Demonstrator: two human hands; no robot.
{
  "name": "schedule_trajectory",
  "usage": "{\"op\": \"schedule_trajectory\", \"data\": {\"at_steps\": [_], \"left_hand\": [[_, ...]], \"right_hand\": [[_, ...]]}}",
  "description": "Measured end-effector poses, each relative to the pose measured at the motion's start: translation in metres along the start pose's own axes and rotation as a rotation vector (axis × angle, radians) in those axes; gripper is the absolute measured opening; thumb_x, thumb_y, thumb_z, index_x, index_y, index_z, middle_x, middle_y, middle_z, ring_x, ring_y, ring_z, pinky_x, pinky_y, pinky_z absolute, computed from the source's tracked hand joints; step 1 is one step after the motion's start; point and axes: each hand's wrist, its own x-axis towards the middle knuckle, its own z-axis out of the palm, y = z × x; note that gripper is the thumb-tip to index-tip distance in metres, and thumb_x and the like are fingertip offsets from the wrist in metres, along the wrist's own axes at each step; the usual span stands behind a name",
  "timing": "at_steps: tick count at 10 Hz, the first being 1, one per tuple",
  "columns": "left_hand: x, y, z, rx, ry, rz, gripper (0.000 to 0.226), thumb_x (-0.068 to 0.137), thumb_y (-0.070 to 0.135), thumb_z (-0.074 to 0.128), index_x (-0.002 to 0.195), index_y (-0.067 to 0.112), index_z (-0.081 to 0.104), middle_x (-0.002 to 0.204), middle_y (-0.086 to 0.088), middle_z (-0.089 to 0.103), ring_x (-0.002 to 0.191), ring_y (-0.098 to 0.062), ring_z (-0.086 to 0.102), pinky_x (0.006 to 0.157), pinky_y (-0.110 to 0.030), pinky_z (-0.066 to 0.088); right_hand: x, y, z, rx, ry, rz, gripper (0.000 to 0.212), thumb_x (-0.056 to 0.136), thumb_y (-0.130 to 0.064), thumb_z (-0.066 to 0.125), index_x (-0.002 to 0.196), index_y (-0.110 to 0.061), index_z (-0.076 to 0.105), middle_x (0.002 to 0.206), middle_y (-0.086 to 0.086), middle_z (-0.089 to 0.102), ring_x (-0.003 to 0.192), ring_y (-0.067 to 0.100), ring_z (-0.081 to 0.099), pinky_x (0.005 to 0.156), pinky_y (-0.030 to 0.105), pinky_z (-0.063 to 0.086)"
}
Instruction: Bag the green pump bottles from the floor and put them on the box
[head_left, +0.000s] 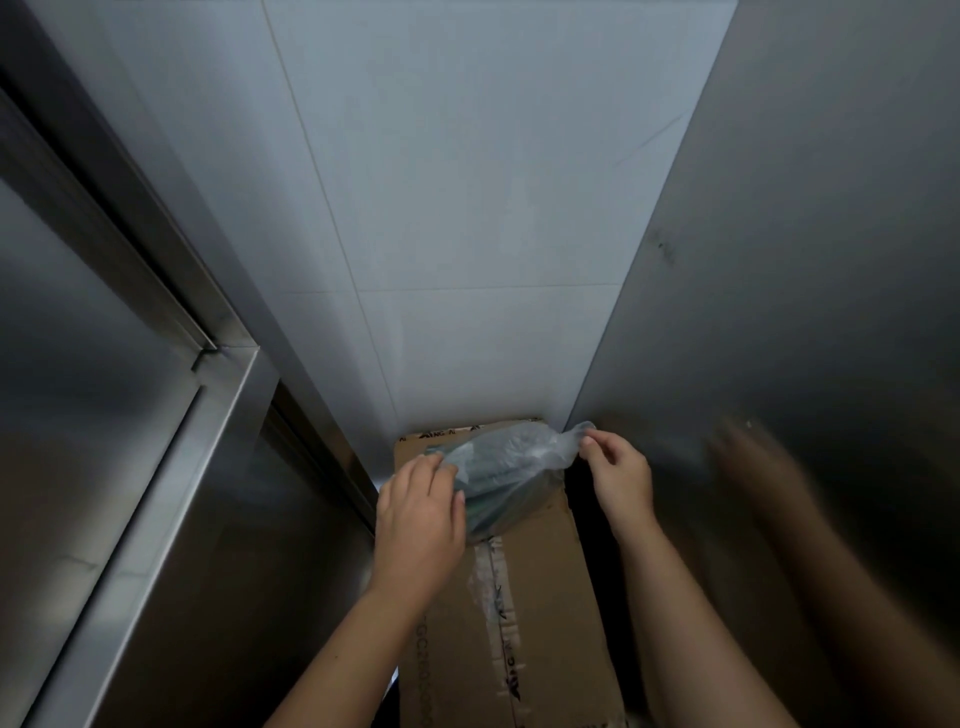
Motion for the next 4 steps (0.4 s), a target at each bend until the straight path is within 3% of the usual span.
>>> {"op": "schedule_trajectory", "data": {"at_steps": [2, 3, 4], "left_hand": [[-0.01, 0.018, -0.007, -0.003, 0.038, -0.008, 0.026, 0.076, 0.016, 0.069, 0.101, 0.011, 0.065, 0.107, -0.008, 0.066, 0.103, -0.026, 0.061, 0.089, -0.042, 0.046], [-0.019, 0.024, -0.009, 0.022, 0.053, -0.006, 0.024, 0.078, 0.019, 0.066, 0.101, 0.011, 0.066, 0.108, -0.007, 0.067, 0.105, -0.026, 0.06, 0.091, -0.043, 0.046], [-0.033, 0.028, -0.016, 0.04, 0.083, -0.011, 0.034, 0.083, 0.029, 0.043, 0.102, 0.011, 0.065, 0.108, -0.007, 0.066, 0.106, -0.026, 0.06, 0.091, -0.042, 0.046]], "right_hand": [[-0.034, -0.022, -0.013, -0.104, -0.049, -0.188, 0.026, 0.09, -0.016, 0.053, 0.112, -0.008, 0.063, 0.107, 0.006, 0.063, 0.097, 0.013, 0.055, 0.079, 0.018, 0.039], [-0.05, -0.027, -0.018, -0.217, -0.083, -0.268, 0.029, 0.091, -0.02, 0.052, 0.116, -0.009, 0.06, 0.112, 0.001, 0.061, 0.101, 0.01, 0.052, 0.081, 0.016, 0.04], [-0.066, -0.025, -0.021, -0.376, -0.067, -0.345, 0.034, 0.09, -0.027, 0.053, 0.119, -0.012, 0.058, 0.117, 0.002, 0.06, 0.111, 0.016, 0.051, 0.091, 0.027, 0.041]]}}
